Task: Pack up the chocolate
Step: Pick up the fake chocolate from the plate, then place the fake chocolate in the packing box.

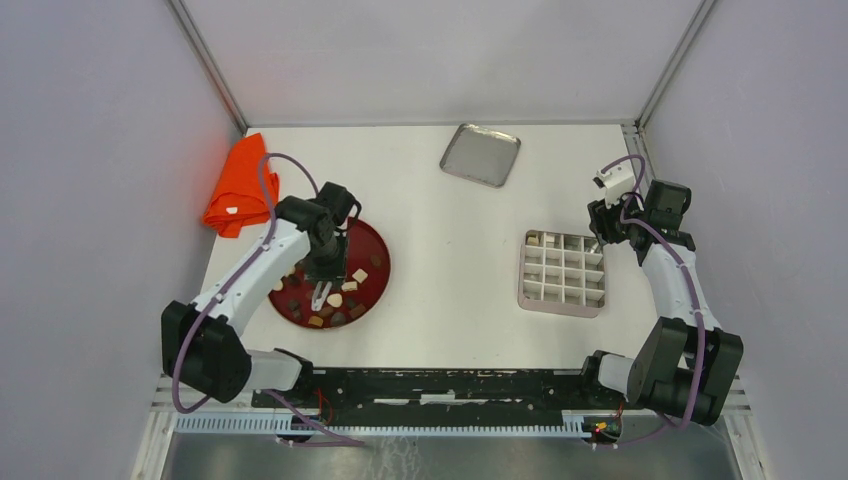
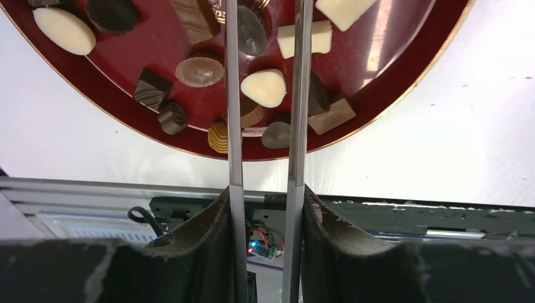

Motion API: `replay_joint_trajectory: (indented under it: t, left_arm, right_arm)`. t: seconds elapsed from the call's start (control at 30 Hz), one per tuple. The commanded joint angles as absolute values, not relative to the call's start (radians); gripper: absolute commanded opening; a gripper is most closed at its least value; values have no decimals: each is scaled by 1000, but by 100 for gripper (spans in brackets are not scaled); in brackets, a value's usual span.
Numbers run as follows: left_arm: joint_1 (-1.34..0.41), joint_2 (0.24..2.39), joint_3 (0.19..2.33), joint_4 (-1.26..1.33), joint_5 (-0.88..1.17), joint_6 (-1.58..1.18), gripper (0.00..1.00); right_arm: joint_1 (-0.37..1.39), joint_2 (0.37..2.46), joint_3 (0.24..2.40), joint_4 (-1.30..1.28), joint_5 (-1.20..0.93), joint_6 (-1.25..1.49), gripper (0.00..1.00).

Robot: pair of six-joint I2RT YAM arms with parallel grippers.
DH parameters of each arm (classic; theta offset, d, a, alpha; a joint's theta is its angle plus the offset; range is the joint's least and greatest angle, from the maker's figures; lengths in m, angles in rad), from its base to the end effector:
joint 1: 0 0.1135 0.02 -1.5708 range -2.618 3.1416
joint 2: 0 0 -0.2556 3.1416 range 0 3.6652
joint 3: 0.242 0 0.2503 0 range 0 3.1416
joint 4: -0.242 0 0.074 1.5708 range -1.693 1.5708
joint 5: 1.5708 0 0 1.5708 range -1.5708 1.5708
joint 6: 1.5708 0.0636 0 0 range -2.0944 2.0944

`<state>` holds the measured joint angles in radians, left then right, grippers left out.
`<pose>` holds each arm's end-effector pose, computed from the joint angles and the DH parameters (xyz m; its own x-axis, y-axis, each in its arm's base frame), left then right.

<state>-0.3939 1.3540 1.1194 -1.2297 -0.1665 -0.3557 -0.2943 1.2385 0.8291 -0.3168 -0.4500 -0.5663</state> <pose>0.2163 -0.0785 0.2290 -0.9869 0.0383 -0.1570 0.0198 0.9929 0.1175 0.2775 -0.0552 0.2262 -0.5094 -0.3504 -0.7859 -0.3832 0.9102 -0.1574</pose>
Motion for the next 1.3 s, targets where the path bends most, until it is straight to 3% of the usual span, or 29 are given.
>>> replay_joint_trajectory:
  t: [0.0,0.2,0.37,0.6,0.87,1.27]
  left_arm:
    - [-389,1283,1180,-1201,-126,-369,2]
    - [-417,1200,1166,-1028,164,-387,2]
    - [-597,1187,1075,-653,348,-517,2]
    - [-844,1465,1199,-290,340,-595,2]
    - [-969,1767,1465,-242,296,-559,2]
    - [-1027,1973,1638,-281,185,-516,2]
  right_arm:
    - [-290,1240,831,-310,-482,-576,57]
    - [-290,1241,832,-310,-482,-577,57]
    - [-291,1238,830,-300,-450,-577,57]
    - [-290,1229,826,-284,-426,-567,57]
    - [-291,1232,821,-272,-412,-561,57]
    - [-291,1230,819,-262,-388,-555,58]
